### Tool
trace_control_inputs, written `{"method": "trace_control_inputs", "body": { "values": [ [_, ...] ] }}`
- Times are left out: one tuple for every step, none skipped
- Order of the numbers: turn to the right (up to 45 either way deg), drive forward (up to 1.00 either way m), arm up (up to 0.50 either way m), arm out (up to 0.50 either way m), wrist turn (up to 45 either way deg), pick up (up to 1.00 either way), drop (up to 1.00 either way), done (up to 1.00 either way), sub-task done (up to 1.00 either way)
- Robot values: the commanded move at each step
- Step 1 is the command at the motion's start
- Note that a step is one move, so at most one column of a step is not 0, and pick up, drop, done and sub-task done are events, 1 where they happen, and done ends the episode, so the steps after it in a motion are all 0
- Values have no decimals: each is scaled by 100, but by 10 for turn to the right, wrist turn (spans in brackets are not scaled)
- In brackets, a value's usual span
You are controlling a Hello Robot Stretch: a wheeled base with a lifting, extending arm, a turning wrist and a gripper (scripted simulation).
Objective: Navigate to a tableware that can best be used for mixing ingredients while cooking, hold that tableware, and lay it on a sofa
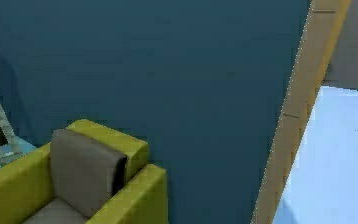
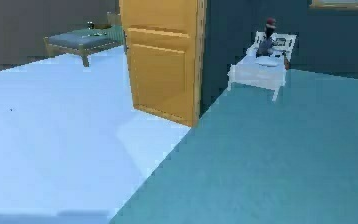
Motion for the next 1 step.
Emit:
{"method": "trace_control_inputs", "body": {
  "values": [
    [450, 0, 0, 0, 0, 0, 0, 0, 0]
  ]
}}
